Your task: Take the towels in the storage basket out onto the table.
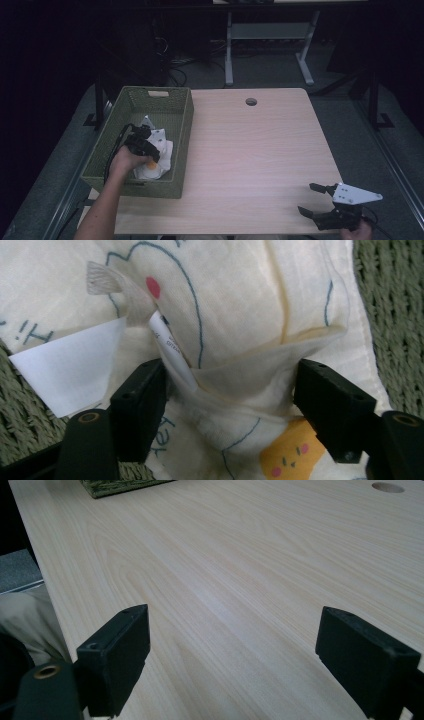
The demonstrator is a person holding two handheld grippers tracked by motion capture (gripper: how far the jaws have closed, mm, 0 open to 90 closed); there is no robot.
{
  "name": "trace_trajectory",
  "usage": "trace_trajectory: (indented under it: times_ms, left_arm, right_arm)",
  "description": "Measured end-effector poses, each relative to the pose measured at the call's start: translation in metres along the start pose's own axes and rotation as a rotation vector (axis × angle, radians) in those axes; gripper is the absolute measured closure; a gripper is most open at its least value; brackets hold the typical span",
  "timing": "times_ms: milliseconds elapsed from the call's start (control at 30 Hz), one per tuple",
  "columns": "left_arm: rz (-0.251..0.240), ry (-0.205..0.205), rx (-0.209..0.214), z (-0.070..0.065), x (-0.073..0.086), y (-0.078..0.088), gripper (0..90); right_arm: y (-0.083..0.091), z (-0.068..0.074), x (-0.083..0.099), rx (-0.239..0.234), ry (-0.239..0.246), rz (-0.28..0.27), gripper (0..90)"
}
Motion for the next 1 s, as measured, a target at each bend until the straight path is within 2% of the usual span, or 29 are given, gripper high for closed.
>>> trace_trajectory:
  times_ms: [133, 300, 633, 733, 833, 1000]
  left_arm:
    - [0.021, -0.017, -0.036, 0.0012, -0.0004, -0.0006, 36.0]
    - [0.024, -0.018, -0.051, 0.0019, -0.001, -0.0006, 42.3]
    - [0.008, -0.046, -0.032, 0.0009, -0.0015, 0.0022, 59.6]
    - [-0.014, -0.03, -0.017, 0.0034, -0.0004, 0.0027, 68.4]
    - [-0.023, -0.021, -0.005, 0.0044, 0.0003, 0.0029, 70.3]
    - [-0.021, -0.032, -0.011, 0.005, -0.0001, 0.0036, 72.0]
  right_arm:
    - [-0.0001, 0.0004, -0.0004, 0.001, 0.003, 0.0, 13.8]
    - [-0.0005, 0.0, -0.0008, 0.0, 0.006, -0.003, 13.8]
    - [-0.0006, -0.0001, -0.0002, 0.002, -0.001, 0.003, 13.8]
    - [-0.0004, -0.0003, -0.0006, 0.002, 0.001, -0.006, 13.8]
    - [-0.0002, -0.0002, 0.0, 0.002, -0.009, -0.007, 13.8]
    - [-0.0009, -0.0016, -0.0003, 0.002, -0.007, -0.011, 13.8]
Point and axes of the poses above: each handheld gripper's, and its own axes: y roughly backward along the jaws, x roughly out of its underside, z roughly to its left, the point moved 10 cm from there along -y, roughly forward along the jaws, and after that the axes turned 11 degrees about -y, right-handed, at the moved point
